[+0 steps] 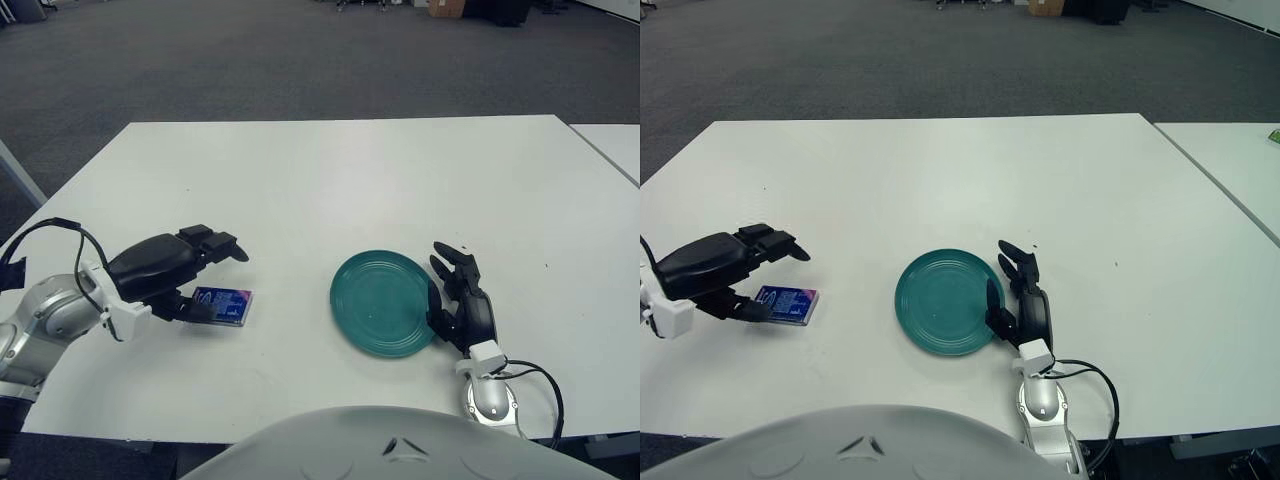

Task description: Put the gum into the plate.

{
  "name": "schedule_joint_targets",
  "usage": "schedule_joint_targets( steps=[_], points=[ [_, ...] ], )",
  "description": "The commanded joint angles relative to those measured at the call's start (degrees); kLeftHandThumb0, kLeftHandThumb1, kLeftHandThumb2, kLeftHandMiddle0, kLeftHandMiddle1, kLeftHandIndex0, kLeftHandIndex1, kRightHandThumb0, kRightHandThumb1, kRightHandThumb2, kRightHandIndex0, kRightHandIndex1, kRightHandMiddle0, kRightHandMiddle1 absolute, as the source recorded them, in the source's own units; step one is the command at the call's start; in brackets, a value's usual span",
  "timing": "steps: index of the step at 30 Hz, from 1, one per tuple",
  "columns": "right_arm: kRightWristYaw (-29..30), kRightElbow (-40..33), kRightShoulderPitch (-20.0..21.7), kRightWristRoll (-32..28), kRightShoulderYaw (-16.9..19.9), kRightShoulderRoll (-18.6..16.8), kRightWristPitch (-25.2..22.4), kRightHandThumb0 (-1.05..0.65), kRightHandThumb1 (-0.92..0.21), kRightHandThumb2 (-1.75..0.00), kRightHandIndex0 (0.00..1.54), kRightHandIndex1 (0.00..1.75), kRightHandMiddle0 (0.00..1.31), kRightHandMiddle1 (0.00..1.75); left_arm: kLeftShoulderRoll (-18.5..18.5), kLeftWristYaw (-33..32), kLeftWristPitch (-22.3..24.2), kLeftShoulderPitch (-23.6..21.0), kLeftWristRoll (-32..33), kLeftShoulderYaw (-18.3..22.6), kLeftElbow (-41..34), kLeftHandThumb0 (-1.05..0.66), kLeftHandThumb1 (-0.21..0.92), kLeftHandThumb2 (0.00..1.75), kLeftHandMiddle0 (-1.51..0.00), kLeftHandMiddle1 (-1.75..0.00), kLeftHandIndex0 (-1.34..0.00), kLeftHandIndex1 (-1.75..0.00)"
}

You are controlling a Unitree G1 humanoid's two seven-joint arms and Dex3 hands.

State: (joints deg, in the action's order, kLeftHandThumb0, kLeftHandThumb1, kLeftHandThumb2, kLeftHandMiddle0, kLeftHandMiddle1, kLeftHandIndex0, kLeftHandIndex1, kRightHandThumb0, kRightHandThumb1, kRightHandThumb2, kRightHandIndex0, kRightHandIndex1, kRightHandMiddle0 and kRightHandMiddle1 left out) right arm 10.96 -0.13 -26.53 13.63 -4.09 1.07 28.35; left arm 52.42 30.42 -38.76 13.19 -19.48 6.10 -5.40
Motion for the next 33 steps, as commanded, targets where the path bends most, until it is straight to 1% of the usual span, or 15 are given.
schedule_joint_targets(
  steps=[1, 5, 7, 11, 17, 19, 22, 25, 28, 30, 33],
  points=[
    [0.14, 9.37, -2.62, 3.19, 2.30, 5.11, -1.79, -0.89, -0.92, -0.79, 0.46, 0.06, 0.00, 0.85, 1.94, 2.16, 1.04, -2.27, 1.09, -1.08, 0.97, -0.98, 0.92, 0.20, -0.08, -0.34, 0.00, -0.98],
    [0.23, 9.40, -2.65, 3.42, 2.36, 5.27, -1.85, -0.89, -0.92, -0.80, 0.46, 0.06, 0.00, 0.85, 2.38, 3.41, 1.39, -3.45, 0.27, -1.98, 1.99, -0.97, 0.91, 0.17, -0.07, -0.31, 0.00, -0.90],
    [0.30, 9.38, -2.66, 3.57, 2.35, 5.29, -1.94, -0.90, -0.92, -0.80, 0.46, 0.06, 0.00, 0.85, 2.59, 3.84, 1.44, -4.34, -0.79, -2.76, 3.14, -0.97, 0.92, 0.14, -0.08, -0.23, 0.00, -0.78],
    [0.36, 9.47, -2.66, 3.63, 2.42, 5.41, -1.76, -0.89, -0.92, -0.79, 0.47, 0.06, 0.00, 0.87, 3.20, 6.09, 3.98, -4.90, -1.43, -3.97, 2.85, -0.98, 0.92, 0.11, -0.07, -0.12, 0.00, -0.63],
    [0.12, 9.41, -2.73, 3.35, 2.46, 5.46, -1.97, -0.89, -0.92, -0.79, 0.47, 0.06, 0.00, 0.87, 3.15, 7.65, 5.65, -5.64, -0.86, -5.45, 3.13, -0.97, 0.91, 0.09, -0.07, -0.07, 0.00, -0.57],
    [0.05, 9.42, -2.76, 3.21, 2.41, 5.40, -1.92, -0.89, -0.92, -0.78, 0.47, 0.06, 0.00, 0.87, 2.96, 7.78, 5.88, -6.13, -1.28, -6.15, 3.85, -0.97, 0.90, 0.08, -0.07, -0.06, 0.00, -0.58],
    [0.01, 9.53, -2.72, 3.16, 2.43, 5.46, -1.82, -0.90, -0.92, -0.78, 0.47, 0.06, 0.00, 0.87, 2.78, 8.01, 6.18, -6.71, -1.64, -7.12, 4.99, -0.94, 0.88, 0.06, -0.06, -0.05, 0.00, -0.65],
    [-0.12, 9.51, -2.69, 3.16, 2.47, 5.61, -1.95, -0.91, -0.92, -0.79, 0.47, 0.06, 0.00, 0.87, 2.49, 7.82, 5.58, -7.62, -1.88, -8.33, 7.42, -0.93, 0.87, 0.05, -0.06, -0.04, 0.00, -0.67],
    [-0.17, 9.52, -2.67, 3.16, 2.48, 5.65, -1.97, -0.91, -0.92, -0.79, 0.47, 0.06, 0.00, 0.87, 2.63, 8.00, 5.58, -8.04, -1.65, -8.88, 8.10, -0.93, 0.87, 0.05, -0.06, -0.03, 0.00, -0.66],
    [-0.29, 9.46, -2.72, 3.07, 2.45, 5.67, -1.95, -0.91, -0.92, -0.79, 0.47, 0.06, 0.00, 0.87, 2.32, 8.04, 5.77, -9.02, -2.37, -9.97, 9.98, -0.93, 0.87, 0.05, -0.05, -0.02, 0.00, -0.61],
    [-0.40, 9.56, -2.73, 2.90, 2.44, 5.68, -1.83, -0.91, -0.92, -0.79, 0.46, 0.05, 0.00, 0.87, 1.16, 5.89, 4.65, -11.49, -5.50, -12.16, 14.95, -0.91, 0.88, 0.05, -0.02, -0.01, 0.00, -0.53]
  ],
)
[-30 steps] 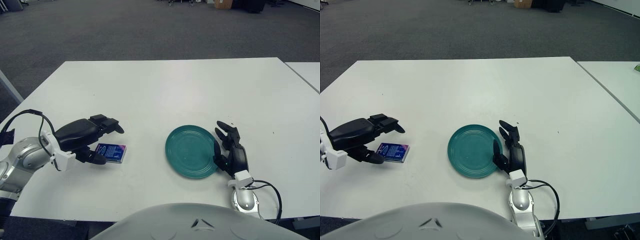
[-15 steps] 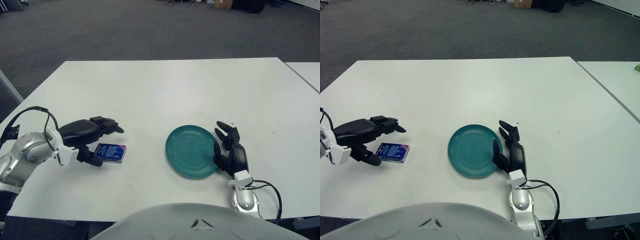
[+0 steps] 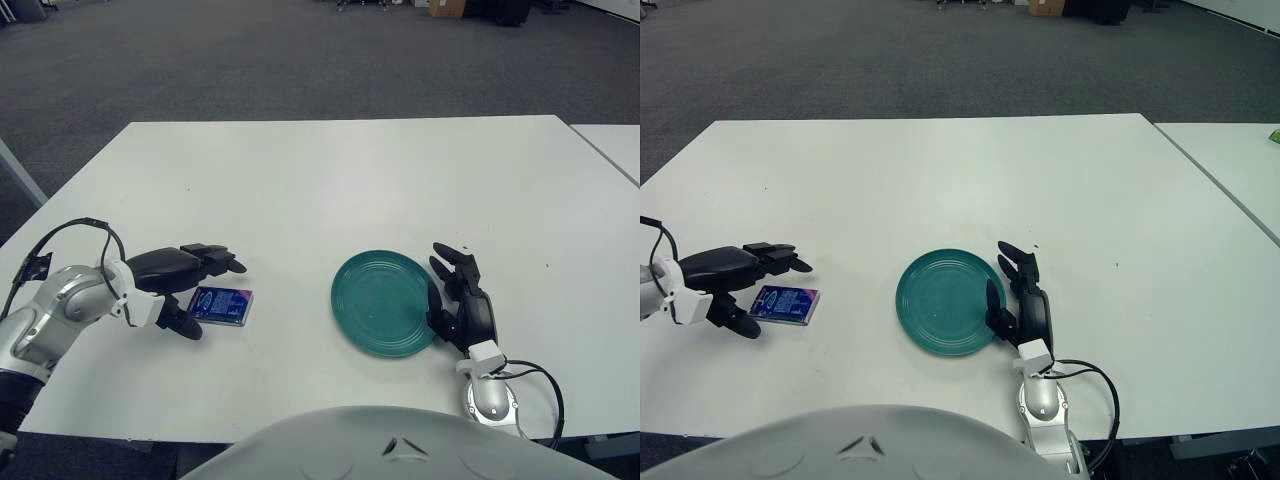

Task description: Put the gum into the plate.

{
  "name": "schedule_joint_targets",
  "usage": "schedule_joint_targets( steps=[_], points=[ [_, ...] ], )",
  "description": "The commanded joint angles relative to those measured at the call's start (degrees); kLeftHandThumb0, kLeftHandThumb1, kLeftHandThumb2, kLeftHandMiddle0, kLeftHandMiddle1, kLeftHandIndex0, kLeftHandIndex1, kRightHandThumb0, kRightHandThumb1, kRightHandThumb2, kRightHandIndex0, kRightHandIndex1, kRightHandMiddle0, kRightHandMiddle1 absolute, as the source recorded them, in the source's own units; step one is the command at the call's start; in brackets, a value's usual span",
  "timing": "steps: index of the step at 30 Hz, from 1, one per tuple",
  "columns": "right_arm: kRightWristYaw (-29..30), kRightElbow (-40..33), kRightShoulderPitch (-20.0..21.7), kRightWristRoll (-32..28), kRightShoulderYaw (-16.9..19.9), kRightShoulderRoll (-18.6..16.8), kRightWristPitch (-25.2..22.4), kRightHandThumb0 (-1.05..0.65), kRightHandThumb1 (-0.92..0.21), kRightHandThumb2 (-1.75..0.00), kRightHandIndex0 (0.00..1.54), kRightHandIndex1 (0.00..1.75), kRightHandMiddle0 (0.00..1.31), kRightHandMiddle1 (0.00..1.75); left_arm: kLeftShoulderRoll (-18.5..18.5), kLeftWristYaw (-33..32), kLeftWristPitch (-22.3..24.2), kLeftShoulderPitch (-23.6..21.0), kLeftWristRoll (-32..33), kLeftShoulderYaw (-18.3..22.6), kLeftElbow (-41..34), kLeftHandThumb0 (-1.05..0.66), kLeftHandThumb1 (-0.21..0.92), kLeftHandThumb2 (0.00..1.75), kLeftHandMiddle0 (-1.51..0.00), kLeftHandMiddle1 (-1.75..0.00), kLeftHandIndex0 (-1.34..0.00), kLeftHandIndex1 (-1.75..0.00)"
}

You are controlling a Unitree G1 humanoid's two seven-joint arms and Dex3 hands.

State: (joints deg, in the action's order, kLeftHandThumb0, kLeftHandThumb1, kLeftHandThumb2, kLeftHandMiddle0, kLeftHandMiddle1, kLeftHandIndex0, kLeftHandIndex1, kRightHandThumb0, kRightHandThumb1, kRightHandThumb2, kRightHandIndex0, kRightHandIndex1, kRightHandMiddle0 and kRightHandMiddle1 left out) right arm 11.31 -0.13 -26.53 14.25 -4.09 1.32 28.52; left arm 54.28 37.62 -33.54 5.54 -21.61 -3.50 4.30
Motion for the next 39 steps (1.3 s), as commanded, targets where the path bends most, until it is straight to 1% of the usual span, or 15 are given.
schedule_joint_targets(
  steps=[1, 7, 13, 18, 20, 23, 25, 26, 28, 31, 34, 35, 36, 37, 39],
  points=[
    [-0.76, 9.58, -2.73, 2.26, 2.45, 5.43, -2.01, -0.91, -0.92, -0.79, 0.46, 0.05, 0.00, 0.87, -0.96, -2.14, -1.08, -4.46, -4.27, -3.09, 6.60, -0.89, 0.88, 0.05, -0.01, -0.01, 0.00, -0.50],
    [-0.77, 9.54, -2.72, 2.27, 2.52, 5.40, -2.18, -0.91, -0.92, -0.79, 0.47, 0.05, 0.00, 0.88, -0.57, -2.82, -1.63, -4.70, -4.62, -3.28, 6.63, -0.80, 0.86, 0.04, 0.00, 0.00, 0.00, -0.44],
    [-0.71, 9.29, -2.82, 2.28, 2.58, 5.39, -2.18, -0.90, -0.92, -0.78, 0.47, 0.05, 0.00, 0.88, -1.57, -1.65, -2.03, -4.78, -1.40, -4.14, 8.33, -0.64, 0.83, 0.03, 0.00, 0.00, 0.00, -0.40],
    [-0.91, 9.15, -2.92, 2.18, 2.53, 5.46, -2.16, -0.90, -0.92, -0.79, 0.46, 0.05, 0.00, 0.88, -1.46, -0.35, -1.45, -4.44, -0.05, -4.51, 7.83, -0.61, 0.81, 0.02, -0.01, 0.00, 0.00, -0.36],
    [-1.02, 9.04, -2.95, 2.13, 2.54, 5.50, -2.22, -0.90, -0.92, -0.79, 0.46, 0.05, 0.00, 0.88, -1.53, -0.50, -1.38, -4.56, -0.14, -4.64, 8.16, -0.59, 0.79, 0.03, -0.03, -0.01, 0.00, -0.43],
    [-1.16, 8.87, -3.00, 2.13, 2.60, 5.55, -2.36, -0.90, -0.92, -0.79, 0.46, 0.05, 0.00, 0.88, -1.93, -1.30, -1.80, -4.74, -0.34, -4.70, 9.06, -0.57, 0.77, 0.04, -0.08, -0.02, 0.00, -0.69],
    [-1.20, 8.81, -3.03, 2.15, 2.62, 5.54, -2.44, -0.90, -0.92, -0.79, 0.46, 0.05, 0.00, 0.88, -2.22, -1.89, -2.19, -4.68, -0.33, -4.59, 9.45, -0.56, 0.52, 0.50, -0.13, -0.01, 0.00, -0.86],
    [-1.29, 8.76, -3.02, 2.08, 2.66, 5.56, -2.50, -0.90, -0.92, -0.79, 0.46, 0.05, 0.00, 0.88, -2.57, -2.24, -2.48, -4.60, -0.13, -4.54, 9.73, -0.56, 0.47, 0.59, -0.14, -0.01, 0.00, -0.89],
    [-1.43, 8.69, -3.00, 1.95, 2.70, 5.59, -2.56, -0.90, -0.92, -0.79, 0.46, 0.05, 0.00, 0.88, -3.23, -2.62, -3.09, -4.50, 0.44, -4.54, 10.31, -0.57, 0.35, 0.82, -0.19, -0.02, 0.00, -1.08],
    [-1.51, 8.68, -2.99, 1.86, 2.73, 5.60, -2.51, -0.90, -0.92, -0.79, 0.46, 0.05, 0.00, 0.88, -3.89, -2.46, -3.95, -4.67, 1.37, -4.83, 11.23, -0.62, 0.30, 0.92, -0.24, -0.04, 0.00, -1.33],
    [-1.53, 8.64, -2.94, 1.83, 2.78, 5.63, -2.47, -0.90, -0.92, -0.79, 0.46, 0.05, 0.00, 0.89, -4.32, -1.74, -4.73, -5.46, 2.09, -5.49, 12.12, -0.66, 0.30, 0.95, -0.30, -0.06, 0.00, -1.45],
    [-1.55, 8.63, -2.93, 1.81, 2.80, 5.63, -2.46, -0.90, -0.92, -0.79, 0.46, 0.05, 0.00, 0.89, -4.35, -1.65, -4.89, -5.61, 2.15, -5.58, 12.28, -0.66, 0.30, 0.94, -0.34, -0.10, 0.00, -1.46],
    [-1.58, 8.59, -2.95, 1.76, 2.82, 5.61, -2.51, -0.90, -0.92, -0.78, 0.47, 0.05, 0.00, 0.90, -4.39, -1.86, -4.89, -5.72, 1.72, -5.65, 12.41, -0.66, 0.30, 0.94, -0.35, -0.22, 0.00, -1.48],
    [-1.60, 8.55, -2.97, 1.73, 2.83, 5.59, -2.55, -0.89, -0.92, -0.78, 0.47, 0.05, 0.00, 0.90, -4.42, -2.03, -4.92, -5.80, 1.41, -5.71, 12.53, -0.64, 0.29, 0.96, -0.40, -0.42, -0.02, -1.53],
    [-1.65, 8.40, -3.04, 1.69, 2.85, 5.52, -2.76, -0.89, -0.92, -0.78, 0.47, 0.05, 0.00, 0.90, -4.38, -3.27, -5.37, -5.79, 0.23, -5.64, 13.59, -0.61, 0.27, 0.98, -0.43, -0.63, -0.08, -1.62]
  ],
)
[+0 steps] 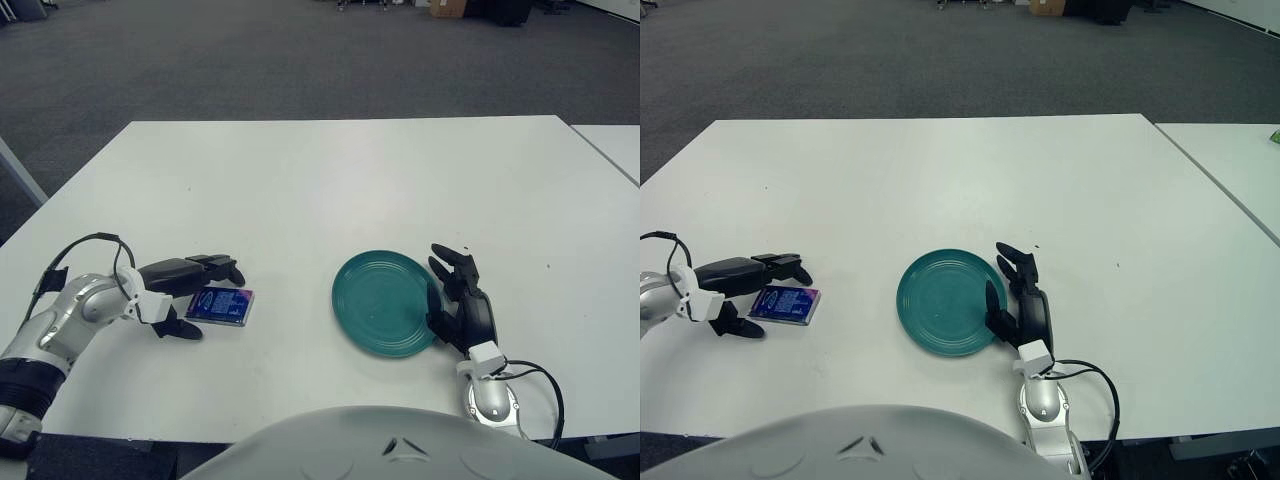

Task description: Put the gum into the plate.

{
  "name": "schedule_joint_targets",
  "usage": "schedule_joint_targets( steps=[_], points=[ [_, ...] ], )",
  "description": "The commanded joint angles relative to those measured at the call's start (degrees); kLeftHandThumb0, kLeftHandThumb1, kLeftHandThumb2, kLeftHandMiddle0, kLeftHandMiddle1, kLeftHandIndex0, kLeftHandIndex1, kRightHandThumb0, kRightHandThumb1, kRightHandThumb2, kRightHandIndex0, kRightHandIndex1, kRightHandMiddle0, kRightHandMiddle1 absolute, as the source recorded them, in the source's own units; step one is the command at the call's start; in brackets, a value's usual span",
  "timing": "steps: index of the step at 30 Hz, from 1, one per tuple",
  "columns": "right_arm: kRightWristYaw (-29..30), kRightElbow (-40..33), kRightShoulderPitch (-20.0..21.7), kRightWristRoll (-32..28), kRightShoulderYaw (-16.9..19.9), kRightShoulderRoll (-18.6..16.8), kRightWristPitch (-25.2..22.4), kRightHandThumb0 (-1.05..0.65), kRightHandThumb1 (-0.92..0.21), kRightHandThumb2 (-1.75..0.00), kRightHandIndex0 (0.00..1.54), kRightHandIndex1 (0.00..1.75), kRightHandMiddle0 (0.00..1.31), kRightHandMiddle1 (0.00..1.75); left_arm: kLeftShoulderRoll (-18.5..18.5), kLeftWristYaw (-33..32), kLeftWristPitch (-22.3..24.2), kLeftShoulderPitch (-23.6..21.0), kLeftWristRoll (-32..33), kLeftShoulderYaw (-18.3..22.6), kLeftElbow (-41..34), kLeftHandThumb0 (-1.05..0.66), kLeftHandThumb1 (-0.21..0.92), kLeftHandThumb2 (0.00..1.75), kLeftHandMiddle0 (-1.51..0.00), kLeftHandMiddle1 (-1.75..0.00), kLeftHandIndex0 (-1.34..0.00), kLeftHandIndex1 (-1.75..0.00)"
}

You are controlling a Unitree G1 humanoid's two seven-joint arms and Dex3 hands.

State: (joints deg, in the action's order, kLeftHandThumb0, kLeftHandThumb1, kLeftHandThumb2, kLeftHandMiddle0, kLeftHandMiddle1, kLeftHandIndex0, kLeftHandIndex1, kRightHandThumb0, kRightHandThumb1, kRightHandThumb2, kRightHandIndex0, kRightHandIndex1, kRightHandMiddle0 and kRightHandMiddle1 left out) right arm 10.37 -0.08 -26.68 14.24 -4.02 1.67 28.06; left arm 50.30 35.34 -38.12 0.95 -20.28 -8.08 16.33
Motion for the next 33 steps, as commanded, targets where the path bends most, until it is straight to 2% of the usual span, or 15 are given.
schedule_joint_targets(
  steps=[1, 4, 7, 9, 12, 14, 21, 25, 28, 33],
  points=[
    [-0.74, 8.24, -2.94, 1.69, 2.79, 5.13, -2.43, -0.89, -0.92, -0.78, 0.47, 0.05, 0.00, 0.90, -0.22, -1.97, -1.36, -0.91, -1.68, -0.84, 2.27, -0.60, 0.26, 1.00, -0.44, -0.71, -0.12, -1.67],
    [-0.81, 7.97, -3.06, 1.65, 2.85, 5.01, -2.64, -0.89, -0.92, -0.78, 0.47, 0.05, 0.00, 0.91, 0.10, -3.50, -2.02, -0.44, -2.51, -0.72, 3.04, -0.51, 0.34, 1.06, -0.42, -0.76, -0.49, -1.59],
    [-0.82, 7.88, -3.10, 1.67, 2.88, 4.95, -2.66, -0.89, -0.92, -0.77, 0.47, 0.05, 0.00, 0.91, 0.21, -3.65, -2.00, -0.70, -2.44, -1.17, 3.24, -0.48, 0.37, 1.05, -0.41, -0.72, -0.62, -1.54],
    [-0.81, 7.91, -2.98, 1.65, 2.91, 4.97, -2.65, -0.89, -0.92, -0.77, 0.47, 0.05, 0.00, 0.91, 0.36, -3.28, -1.64, -0.74, -1.87, -1.30, 3.17, -0.47, 0.38, 1.05, -0.41, -0.71, -0.66, -1.53],
    [-0.76, 7.93, -2.96, 1.66, 2.94, 5.02, -2.36, -0.88, -0.92, -0.76, 0.48, 0.05, 0.00, 0.92, 0.75, 0.93, 2.76, 0.11, 2.71, -0.88, -1.68, -0.45, 0.42, 1.00, -0.42, -0.71, -0.66, -1.51],
    [-0.77, 7.95, -2.95, 1.64, 2.94, 5.04, -2.29, -0.88, -0.92, -0.76, 0.48, 0.05, 0.00, 0.92, 0.69, 2.03, 3.89, 0.20, 4.01, -0.87, -2.64, -0.45, 0.44, 0.97, -0.43, -0.73, -0.67, -1.50],
    [-0.74, 8.12, -2.72, 1.51, 2.99, 5.04, -1.91, -0.87, -0.92, -0.76, 0.48, 0.05, 0.00, 0.92, 0.44, 2.95, 4.74, 0.12, 5.38, -0.86, -2.51, -0.44, 0.46, 0.92, -0.48, -0.98, -0.69, -1.45],
    [-0.57, 8.62, -2.42, 1.56, 3.00, 5.06, -1.47, -0.86, -0.92, -0.76, 0.48, 0.05, 0.00, 0.92, 0.47, 2.09, 4.89, -0.03, 4.45, -0.85, -2.65, -0.45, 0.44, 0.93, -0.52, -1.29, -0.72, -1.43],
    [-0.58, 8.68, -2.41, 1.51, 3.02, 5.03, -1.47, -0.86, -0.92, -0.76, 0.48, 0.05, 0.00, 0.92, 0.74, 2.37, 5.72, -0.04, 4.13, -0.89, -3.39, -0.15, 0.34, 1.10, -0.62, -1.43, -0.70, -1.47],
    [-0.56, 9.01, -2.17, 1.41, 3.09, 5.00, -1.44, -0.86, -0.92, -0.75, 0.48, 0.05, 0.00, 0.91, 0.72, 2.98, 8.42, 0.18, 4.39, -0.76, -5.44, -0.03, 0.22, 1.29, -0.72, -1.60, -0.66, -1.48]
  ],
)
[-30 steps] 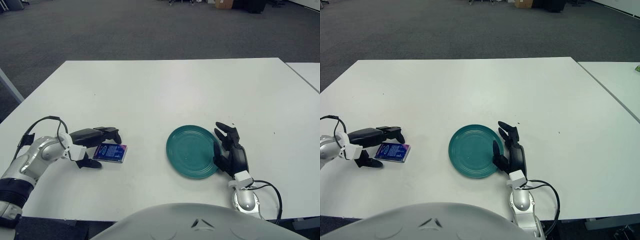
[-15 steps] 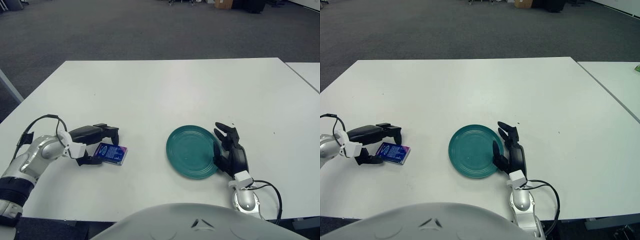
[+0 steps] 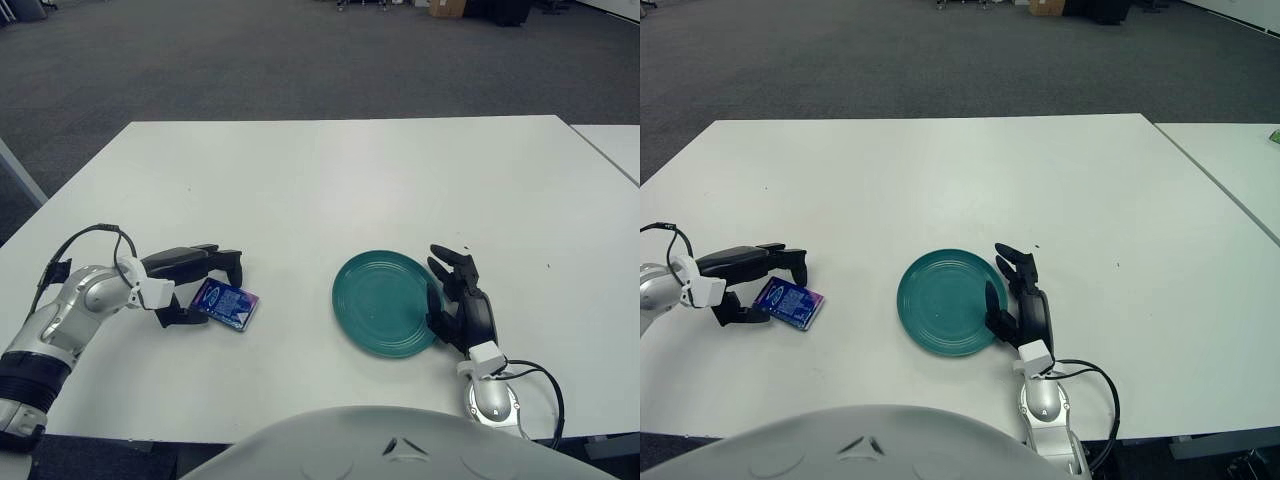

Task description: Put the gum into the plate.

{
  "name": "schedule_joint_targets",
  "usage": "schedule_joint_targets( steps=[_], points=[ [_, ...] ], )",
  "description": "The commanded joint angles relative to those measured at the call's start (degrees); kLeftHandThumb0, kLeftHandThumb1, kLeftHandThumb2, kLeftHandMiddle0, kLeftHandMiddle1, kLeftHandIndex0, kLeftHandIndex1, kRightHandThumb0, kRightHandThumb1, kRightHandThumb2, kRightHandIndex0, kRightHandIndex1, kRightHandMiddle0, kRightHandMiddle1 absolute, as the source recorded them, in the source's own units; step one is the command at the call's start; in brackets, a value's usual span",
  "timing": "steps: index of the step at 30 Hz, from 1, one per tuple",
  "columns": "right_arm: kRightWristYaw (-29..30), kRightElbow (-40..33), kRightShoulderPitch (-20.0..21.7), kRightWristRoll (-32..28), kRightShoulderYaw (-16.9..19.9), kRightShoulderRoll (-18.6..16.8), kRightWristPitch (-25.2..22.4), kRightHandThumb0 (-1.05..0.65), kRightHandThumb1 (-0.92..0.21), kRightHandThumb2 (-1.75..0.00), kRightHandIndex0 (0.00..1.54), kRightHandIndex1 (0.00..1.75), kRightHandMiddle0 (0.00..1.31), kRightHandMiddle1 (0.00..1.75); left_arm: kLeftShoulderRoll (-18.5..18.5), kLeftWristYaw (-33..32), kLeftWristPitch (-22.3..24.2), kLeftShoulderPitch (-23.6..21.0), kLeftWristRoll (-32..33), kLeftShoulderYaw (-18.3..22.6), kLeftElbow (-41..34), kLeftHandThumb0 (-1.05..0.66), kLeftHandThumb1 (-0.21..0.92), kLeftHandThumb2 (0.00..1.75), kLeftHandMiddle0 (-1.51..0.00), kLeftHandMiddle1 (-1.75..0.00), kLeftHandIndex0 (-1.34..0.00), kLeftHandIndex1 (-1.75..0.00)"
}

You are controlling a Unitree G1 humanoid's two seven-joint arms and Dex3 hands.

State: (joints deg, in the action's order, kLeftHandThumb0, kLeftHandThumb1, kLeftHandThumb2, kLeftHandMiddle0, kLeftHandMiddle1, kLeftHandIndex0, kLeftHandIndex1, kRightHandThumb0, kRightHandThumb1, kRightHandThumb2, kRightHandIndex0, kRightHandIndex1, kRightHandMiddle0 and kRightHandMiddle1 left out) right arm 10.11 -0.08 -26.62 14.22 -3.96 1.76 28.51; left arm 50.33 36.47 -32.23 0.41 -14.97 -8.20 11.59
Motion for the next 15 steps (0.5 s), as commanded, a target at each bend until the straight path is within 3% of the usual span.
schedule_joint_targets(
  steps=[1, 7, 9, 15],
  points=[
    [-0.34, 9.02, -2.22, 1.37, 3.04, 4.90, -1.90, -0.86, -0.92, -0.75, 0.48, 0.05, 0.00, 0.91, 0.70, 1.65, 3.04, 0.97, -1.02, -0.45, -1.36, -0.03, 0.20, 1.32, -0.73, -1.63, -0.65, -1.48],
    [-0.69, 9.32, -1.91, 0.87, 3.18, 5.02, -1.92, -0.87, -0.92, -0.75, 0.48, 0.05, 0.00, 0.92, 1.06, 2.36, 7.01, 2.10, -0.14, 0.68, -6.52, -0.02, 0.15, 1.43, -0.76, -1.73, -0.63, -1.51],
    [-0.69, 9.38, -1.85, 0.83, 3.23, 5.06, -1.89, -0.87, -0.92, -0.75, 0.48, 0.05, 0.00, 0.93, 1.17, 2.99, 8.85, 2.45, 0.56, 1.18, -8.66, -0.01, 0.16, 1.43, -0.70, -1.70, -0.63, -1.58],
    [-0.71, 9.41, -1.77, 0.81, 3.29, 5.12, -2.06, -0.86, -0.92, -0.75, 0.48, 0.05, 0.00, 0.93, 0.48, 2.21, 11.71, 3.53, 1.03, 2.54, -11.92, -0.01, 0.18, 1.41, -0.73, -1.73, -0.56, -1.58]
  ],
)
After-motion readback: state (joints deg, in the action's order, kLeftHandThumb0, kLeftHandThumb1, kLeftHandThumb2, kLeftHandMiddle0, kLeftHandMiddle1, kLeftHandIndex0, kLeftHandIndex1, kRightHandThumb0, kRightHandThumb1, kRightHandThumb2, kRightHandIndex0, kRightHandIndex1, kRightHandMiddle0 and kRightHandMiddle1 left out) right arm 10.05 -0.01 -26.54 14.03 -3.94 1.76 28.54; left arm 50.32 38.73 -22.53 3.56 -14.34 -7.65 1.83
